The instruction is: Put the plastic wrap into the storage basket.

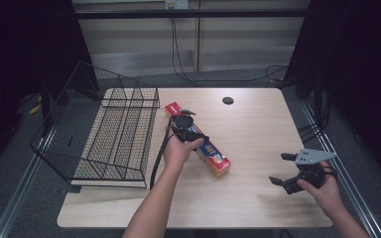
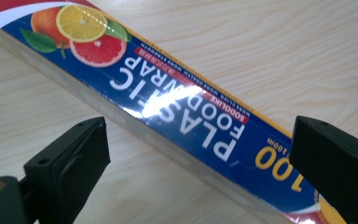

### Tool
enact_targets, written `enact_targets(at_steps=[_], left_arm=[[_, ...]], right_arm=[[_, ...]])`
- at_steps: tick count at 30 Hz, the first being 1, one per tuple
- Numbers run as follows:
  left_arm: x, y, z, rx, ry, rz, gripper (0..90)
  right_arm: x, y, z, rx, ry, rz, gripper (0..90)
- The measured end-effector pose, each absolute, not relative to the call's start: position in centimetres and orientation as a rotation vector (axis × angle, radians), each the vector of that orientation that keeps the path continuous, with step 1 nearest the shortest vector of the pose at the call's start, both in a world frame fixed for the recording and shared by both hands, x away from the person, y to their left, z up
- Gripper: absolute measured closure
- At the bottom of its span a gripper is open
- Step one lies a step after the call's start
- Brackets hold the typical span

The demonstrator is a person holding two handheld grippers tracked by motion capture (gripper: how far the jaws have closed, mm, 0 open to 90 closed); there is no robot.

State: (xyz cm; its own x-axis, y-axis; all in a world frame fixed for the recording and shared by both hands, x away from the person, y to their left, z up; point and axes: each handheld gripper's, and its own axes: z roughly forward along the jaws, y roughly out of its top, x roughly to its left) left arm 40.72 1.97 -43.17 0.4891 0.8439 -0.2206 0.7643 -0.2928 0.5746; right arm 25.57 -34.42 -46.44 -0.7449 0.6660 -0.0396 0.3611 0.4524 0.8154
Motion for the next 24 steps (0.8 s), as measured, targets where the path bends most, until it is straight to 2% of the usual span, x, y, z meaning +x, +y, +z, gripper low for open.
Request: enact_targets(at_steps=[10, 24], left_arm=[[42.0, 1.6, -43.8, 2.051, 1.411, 0.163, 3.8], [42.8, 0.8, -44.3, 2.036, 1.456, 0.161, 2.9]], right_arm=[[25.6, -34.3, -46.4, 0.864, 2.352, 1.211, 3.3], [25.7, -34.3, -46.4, 0.857, 2.352, 1.224, 3.2]])
